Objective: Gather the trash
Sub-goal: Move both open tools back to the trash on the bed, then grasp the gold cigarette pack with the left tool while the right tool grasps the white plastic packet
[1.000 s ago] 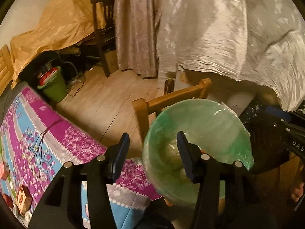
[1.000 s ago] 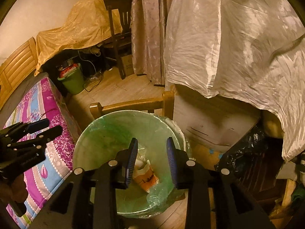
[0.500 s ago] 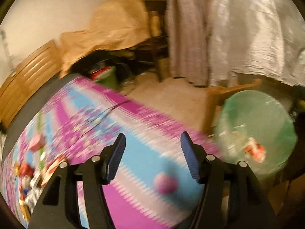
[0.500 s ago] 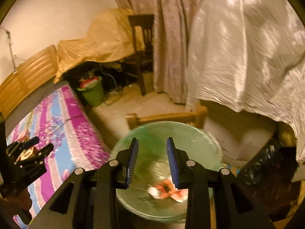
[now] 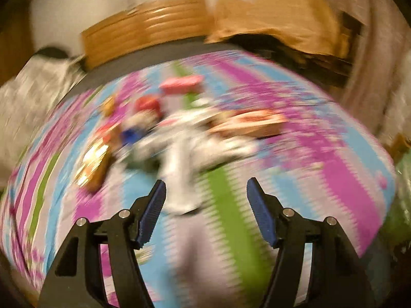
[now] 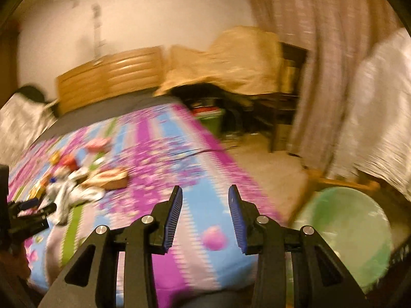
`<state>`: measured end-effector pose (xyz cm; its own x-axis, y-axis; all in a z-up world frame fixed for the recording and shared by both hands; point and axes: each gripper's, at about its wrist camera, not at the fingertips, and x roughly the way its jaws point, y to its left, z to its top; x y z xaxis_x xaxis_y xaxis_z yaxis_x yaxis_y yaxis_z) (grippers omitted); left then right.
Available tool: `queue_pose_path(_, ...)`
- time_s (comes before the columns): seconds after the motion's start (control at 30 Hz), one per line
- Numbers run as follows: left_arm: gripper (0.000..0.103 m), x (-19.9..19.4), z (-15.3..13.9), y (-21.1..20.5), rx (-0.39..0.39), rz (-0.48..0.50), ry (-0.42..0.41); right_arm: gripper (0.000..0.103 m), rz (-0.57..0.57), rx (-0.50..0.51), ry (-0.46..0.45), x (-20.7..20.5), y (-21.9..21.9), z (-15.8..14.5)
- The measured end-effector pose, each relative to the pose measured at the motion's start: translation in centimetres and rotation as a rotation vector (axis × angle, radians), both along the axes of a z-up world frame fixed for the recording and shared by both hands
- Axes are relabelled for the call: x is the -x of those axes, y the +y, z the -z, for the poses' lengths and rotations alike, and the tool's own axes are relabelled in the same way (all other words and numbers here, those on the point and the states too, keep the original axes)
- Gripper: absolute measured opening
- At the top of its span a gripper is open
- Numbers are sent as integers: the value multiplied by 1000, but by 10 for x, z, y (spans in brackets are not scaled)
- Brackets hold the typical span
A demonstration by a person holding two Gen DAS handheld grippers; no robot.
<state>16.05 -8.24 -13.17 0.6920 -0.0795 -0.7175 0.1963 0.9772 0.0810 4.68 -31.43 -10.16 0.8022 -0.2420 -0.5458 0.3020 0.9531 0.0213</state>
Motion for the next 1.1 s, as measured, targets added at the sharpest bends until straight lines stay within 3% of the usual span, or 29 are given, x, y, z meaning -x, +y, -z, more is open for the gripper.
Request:
queue_pose_path(0.17, 63, -12, 18, 101, 43, -126, 50, 39, -193, -58, 91, -54, 73, 23)
queue_pose_path(0.33, 63, -48, 25, 163, 83, -62, 73, 40, -357, -174, 209, -115, 145, 55)
queue_pose_path(0.4, 63, -72, 32, 183, 122, -8, 106, 50, -376, -213, 244, -138, 170, 67)
queue_pose_path(0.47, 63, -91, 37, 195, 113, 8, 116, 67, -373, -251, 260, -153, 185, 74)
queue_pose_path(0.57, 69, -115, 41, 203, 113, 48, 113, 78, -368, -313, 289, -178, 207, 83)
queue_pose_path(0.6, 76, -119, 42, 202, 118, 67, 110, 78, -369, -324, 309, -186, 215, 86)
queue_pose_path(0.67, 80, -127, 45, 200, 132, 122, 120, 78, -366, -338, 337, -197, 228, 94)
queue_pose_path(0.87, 80, -151, 67, 190, 104, 146, 159, 78, -284, -381, 412, -234, 249, 122)
queue_pose_path(0.93, 75, -155, 72, 189, 112, 140, 172, 78, -265, -406, 426, -244, 253, 129)
queue_pose_path(0.97, 68, -156, 74, 190, 111, 134, 177, 74, -261, -409, 428, -245, 254, 131)
queue_pose_path(1.0, 59, -157, 77, 189, 97, 117, 178, 69, -256, -408, 435, -249, 256, 136)
queue_pose_path(1.03, 54, -156, 78, 190, 83, 107, 171, 51, -252, -410, 446, -252, 257, 140)
queue_pose_path(1.1, 48, -153, 77, 193, 91, 105, 162, 48, -253, -432, 433, -249, 253, 143)
